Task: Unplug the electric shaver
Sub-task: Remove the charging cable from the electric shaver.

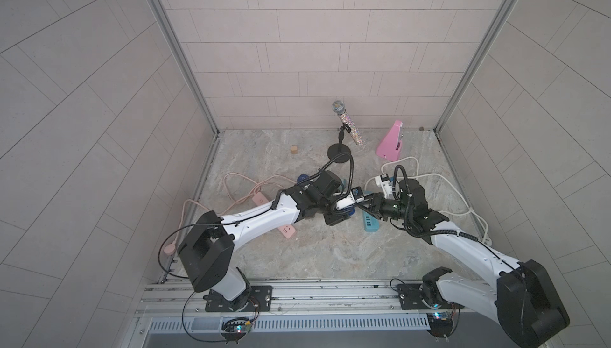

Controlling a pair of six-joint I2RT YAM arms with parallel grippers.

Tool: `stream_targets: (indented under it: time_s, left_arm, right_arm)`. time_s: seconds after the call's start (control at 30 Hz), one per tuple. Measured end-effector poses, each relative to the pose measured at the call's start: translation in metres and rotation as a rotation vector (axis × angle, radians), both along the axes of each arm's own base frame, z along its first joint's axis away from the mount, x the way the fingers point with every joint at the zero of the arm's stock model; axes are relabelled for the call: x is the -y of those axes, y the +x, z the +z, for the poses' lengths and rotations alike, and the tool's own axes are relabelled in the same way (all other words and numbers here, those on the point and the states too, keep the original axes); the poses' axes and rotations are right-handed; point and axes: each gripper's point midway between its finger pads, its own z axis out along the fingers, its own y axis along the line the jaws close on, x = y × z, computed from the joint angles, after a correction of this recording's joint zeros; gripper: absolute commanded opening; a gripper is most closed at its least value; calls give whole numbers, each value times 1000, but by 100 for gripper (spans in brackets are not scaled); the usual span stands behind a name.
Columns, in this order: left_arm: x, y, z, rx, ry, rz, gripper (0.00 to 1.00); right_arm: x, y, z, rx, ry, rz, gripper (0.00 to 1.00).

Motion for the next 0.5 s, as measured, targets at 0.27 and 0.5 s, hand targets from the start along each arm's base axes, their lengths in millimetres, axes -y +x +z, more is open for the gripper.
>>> stream_targets:
  time_s: [0.27, 0.5]
  left_arm:
    - [0, 0, 0, 1, 0, 1, 45]
    - [0, 0, 0, 2, 0, 2, 45]
  right_arm:
    - [-1, 3, -1, 2, 6, -2, 31]
    - [-2, 4, 1, 9, 12, -3, 25]
